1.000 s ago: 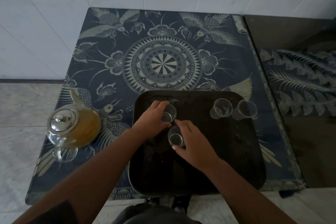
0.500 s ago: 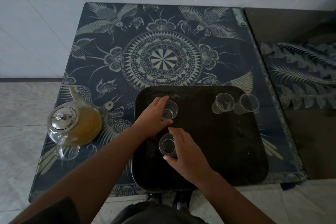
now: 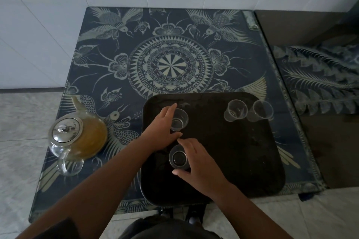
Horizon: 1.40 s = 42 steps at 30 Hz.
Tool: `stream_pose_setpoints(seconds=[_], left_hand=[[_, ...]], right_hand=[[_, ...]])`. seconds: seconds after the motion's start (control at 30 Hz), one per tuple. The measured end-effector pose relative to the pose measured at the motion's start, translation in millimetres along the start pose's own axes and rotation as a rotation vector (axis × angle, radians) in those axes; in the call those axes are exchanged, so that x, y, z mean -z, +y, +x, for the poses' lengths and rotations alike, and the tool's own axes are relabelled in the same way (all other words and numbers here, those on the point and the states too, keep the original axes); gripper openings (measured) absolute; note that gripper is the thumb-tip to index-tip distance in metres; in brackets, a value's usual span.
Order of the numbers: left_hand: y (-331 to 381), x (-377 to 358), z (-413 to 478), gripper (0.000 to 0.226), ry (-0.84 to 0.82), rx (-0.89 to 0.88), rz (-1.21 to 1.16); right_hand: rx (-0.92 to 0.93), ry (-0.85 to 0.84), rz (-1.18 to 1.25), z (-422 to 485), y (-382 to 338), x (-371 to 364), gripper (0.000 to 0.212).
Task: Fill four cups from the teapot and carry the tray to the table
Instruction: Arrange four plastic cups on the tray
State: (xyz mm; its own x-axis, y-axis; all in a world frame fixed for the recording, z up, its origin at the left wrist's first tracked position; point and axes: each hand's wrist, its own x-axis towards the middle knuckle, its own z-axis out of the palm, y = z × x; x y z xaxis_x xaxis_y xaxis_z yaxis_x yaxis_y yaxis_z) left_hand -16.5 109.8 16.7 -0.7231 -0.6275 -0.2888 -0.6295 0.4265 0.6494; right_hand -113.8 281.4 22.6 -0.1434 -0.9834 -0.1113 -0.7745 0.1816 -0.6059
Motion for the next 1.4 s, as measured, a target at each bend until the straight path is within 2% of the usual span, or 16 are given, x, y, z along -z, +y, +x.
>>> stream_pose_setpoints(seconds=[0.33, 0.63, 0.83, 1.17, 1.4], left_hand=[[3.5, 16.3, -8.1, 0.093, 0.055, -0.03, 0.103], [48.3, 25.4, 5.8, 0.069, 0.069, -0.098, 0.205], [87.2, -1.7, 26.2, 0.067, 0.069, -0.107, 0.222], [156.4, -52.0, 55.1, 0.053, 0.067, -0.016, 0.224], [175.2, -65.6, 64.1, 0.05, 0.127, 0.053, 0.186]], right_hand=[[-0.061, 0.062, 0.024, 4.3, -1.9, 18.4, 0.067], [-0.144, 0.117, -0.092, 14.4, 37.7, 69.8, 0.038], [-0.099, 0.113, -0.117, 20.9, 80.7, 111.7, 0.038], [0.007, 0.095, -0.106, 17.1, 154.7, 173.1, 0.034], [0.043, 0.117, -0.147, 20.2, 196.2, 193.2, 0.055]])
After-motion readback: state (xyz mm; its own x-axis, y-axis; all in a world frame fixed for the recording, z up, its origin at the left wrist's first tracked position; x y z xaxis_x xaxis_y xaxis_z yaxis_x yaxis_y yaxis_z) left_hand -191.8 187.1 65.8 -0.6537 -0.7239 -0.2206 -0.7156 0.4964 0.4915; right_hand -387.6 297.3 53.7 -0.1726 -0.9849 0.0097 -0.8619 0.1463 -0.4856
